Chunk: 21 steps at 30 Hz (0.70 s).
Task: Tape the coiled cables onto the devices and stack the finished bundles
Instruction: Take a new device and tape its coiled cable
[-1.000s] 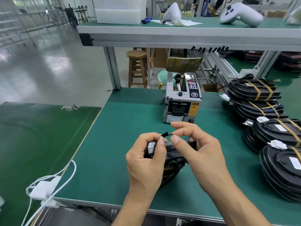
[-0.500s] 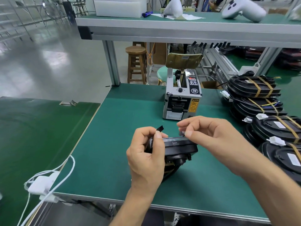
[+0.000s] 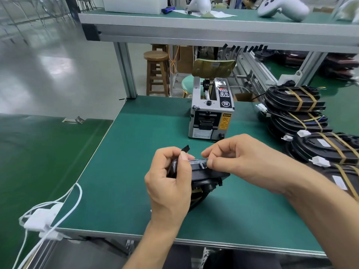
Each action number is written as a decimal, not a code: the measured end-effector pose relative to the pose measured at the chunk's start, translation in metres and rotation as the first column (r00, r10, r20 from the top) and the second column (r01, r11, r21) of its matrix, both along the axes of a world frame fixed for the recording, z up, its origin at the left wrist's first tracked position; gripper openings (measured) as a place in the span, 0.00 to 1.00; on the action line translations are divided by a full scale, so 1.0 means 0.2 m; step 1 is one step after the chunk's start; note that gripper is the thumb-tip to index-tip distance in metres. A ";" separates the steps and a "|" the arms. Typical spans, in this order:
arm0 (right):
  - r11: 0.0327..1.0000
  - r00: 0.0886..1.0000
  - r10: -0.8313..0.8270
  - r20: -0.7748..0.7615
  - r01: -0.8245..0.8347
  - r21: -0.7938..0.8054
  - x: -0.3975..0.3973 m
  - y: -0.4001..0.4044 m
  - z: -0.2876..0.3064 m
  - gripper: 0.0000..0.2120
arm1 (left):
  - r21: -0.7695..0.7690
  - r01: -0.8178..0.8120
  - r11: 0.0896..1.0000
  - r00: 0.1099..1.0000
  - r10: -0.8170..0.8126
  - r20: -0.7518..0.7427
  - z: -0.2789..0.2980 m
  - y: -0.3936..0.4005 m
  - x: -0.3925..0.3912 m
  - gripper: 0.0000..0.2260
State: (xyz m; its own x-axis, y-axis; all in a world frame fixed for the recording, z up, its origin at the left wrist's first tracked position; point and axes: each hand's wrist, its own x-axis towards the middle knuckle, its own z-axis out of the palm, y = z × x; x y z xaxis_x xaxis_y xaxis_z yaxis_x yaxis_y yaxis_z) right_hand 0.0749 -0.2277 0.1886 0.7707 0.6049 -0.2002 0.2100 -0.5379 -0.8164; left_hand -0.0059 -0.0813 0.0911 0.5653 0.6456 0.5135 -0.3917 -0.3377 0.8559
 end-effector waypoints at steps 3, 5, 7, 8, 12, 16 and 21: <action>1.000 1.000 -0.021 0.022 0.021 -0.013 -0.01 0.01 0.01 0.12 | -0.001 0.000 1.000 1.000 0.000 0.005 0.00 0.00 0.00 0.02; 0.999 0.999 -0.030 0.040 0.031 -0.021 -0.02 0.01 0.00 0.13 | 0.007 0.002 1.000 1.000 -0.002 0.005 0.00 0.00 0.00 0.02; 0.999 0.997 -0.045 0.058 0.046 -0.026 -0.02 0.01 0.00 0.12 | 0.010 0.004 1.000 1.000 -0.004 0.004 0.00 -0.01 0.00 0.02; 0.998 0.997 -0.051 0.066 0.053 -0.031 -0.03 0.01 -0.01 0.12 | 0.011 0.003 1.000 1.000 -0.003 0.005 0.00 -0.01 0.01 0.02; 0.997 0.995 -0.055 0.089 0.059 -0.047 -0.04 0.01 0.00 0.11 | 0.015 -0.003 1.000 1.000 0.003 0.002 0.00 0.00 0.01 0.02; 0.996 0.993 -0.067 0.097 0.073 -0.050 -0.04 0.01 -0.01 0.10 | 0.012 -0.004 1.000 1.000 0.004 0.002 0.00 0.00 0.01 0.02; 0.996 0.991 -0.072 0.112 0.077 -0.045 -0.05 0.02 -0.01 0.10 | 0.012 -0.005 1.000 1.000 0.005 -0.001 0.00 0.00 0.00 0.02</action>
State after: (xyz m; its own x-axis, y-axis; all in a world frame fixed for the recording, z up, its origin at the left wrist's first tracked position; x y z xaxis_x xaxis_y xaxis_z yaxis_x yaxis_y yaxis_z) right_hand 0.0657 -0.2242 0.1868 0.8321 0.5367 -0.1397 0.2550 -0.5939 -0.7630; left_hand -0.0051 -0.0821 0.0909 0.5627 0.6418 0.5211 -0.3896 -0.3501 0.8518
